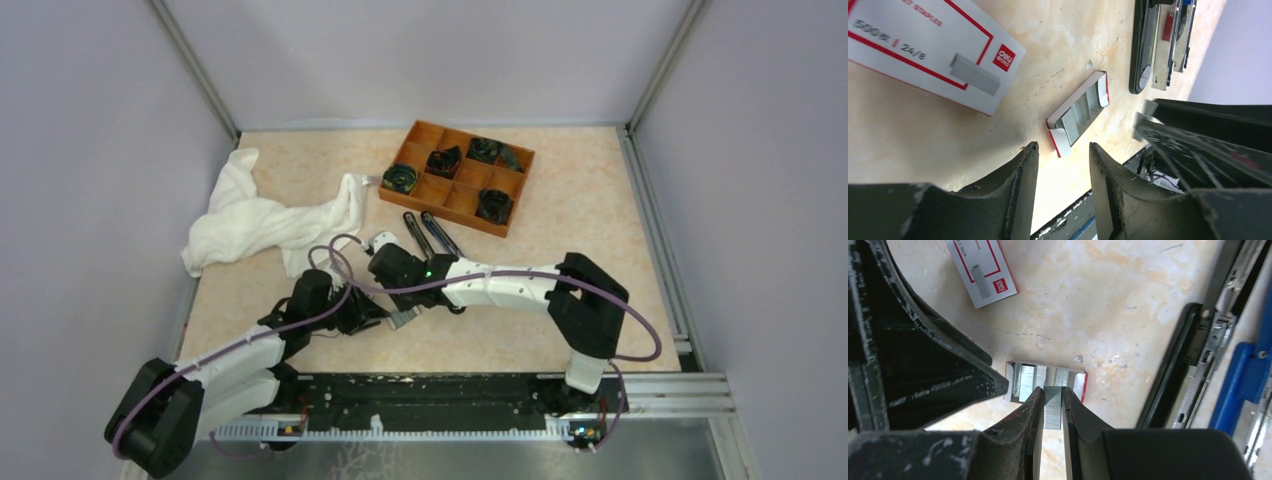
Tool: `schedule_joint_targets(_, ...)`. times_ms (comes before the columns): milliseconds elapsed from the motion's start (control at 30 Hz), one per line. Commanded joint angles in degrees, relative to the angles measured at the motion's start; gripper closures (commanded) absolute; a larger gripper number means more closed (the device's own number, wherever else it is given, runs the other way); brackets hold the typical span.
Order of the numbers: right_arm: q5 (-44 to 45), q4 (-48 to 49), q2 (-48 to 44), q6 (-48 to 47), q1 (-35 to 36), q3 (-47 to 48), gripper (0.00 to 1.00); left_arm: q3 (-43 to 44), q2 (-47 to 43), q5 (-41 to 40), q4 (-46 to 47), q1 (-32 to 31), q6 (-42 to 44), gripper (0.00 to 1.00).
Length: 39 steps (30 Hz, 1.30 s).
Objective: Load the staples into the stapler
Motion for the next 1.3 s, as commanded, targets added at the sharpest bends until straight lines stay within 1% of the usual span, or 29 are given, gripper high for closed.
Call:
schedule_joint_targets(0, 3.29, 0.22, -6.13, -3.30, -0.30, -1.38, 0.83, 1.87, -2.71, -4.32, -5.17, -0.26, 2.27, 0.50)
schedule_joint_targets(67, 3.02, 0.71, -8.89, -3.99, -1.66, -3.17, 0.83, 1.78, -3.30, -4.57, -5.51, -0.20, 2.30, 0.47)
schedule_joint_targets(333, 1.60, 3.90, -15.32, -7.09, -8.03, -10.62, 0.83, 2.24, -2.79, -4.83, -6.23, -0.20, 2.88, 0.37)
schedule_joint_targets(467, 0.81, 6.64, -18.06, -8.43, -10.40, -14.16, 0.83, 3.26, -2.66, -5.62, -7.53, -0.24, 3.66, 0.30)
schedule_joint_targets(700, -1.30, 10.36, -18.70, -9.67, -12.62, -17.61, 0.84, 4.89, -3.52, -7.92, -10.40, -0.19, 5.09, 0.15)
schedule_joint_targets(900, -0.87, 12.16, -17.86, -11.00, -12.99, -19.11, 0.84, 5.23, -4.22, -9.14, -11.54, -0.20, 5.41, 0.06)
schedule_joint_targets(1100, -0.46, 12.77, -17.30, -11.36, -13.33, -19.91, 0.84, 5.73, -4.93, -10.48, -12.66, -0.19, 5.81, 0.01)
schedule_joint_targets(1267, -0.05, 12.47, -16.49, -11.46, -13.30, -19.84, 0.84, 6.02, -4.64, -10.59, -12.52, -0.19, 5.95, 0.01)
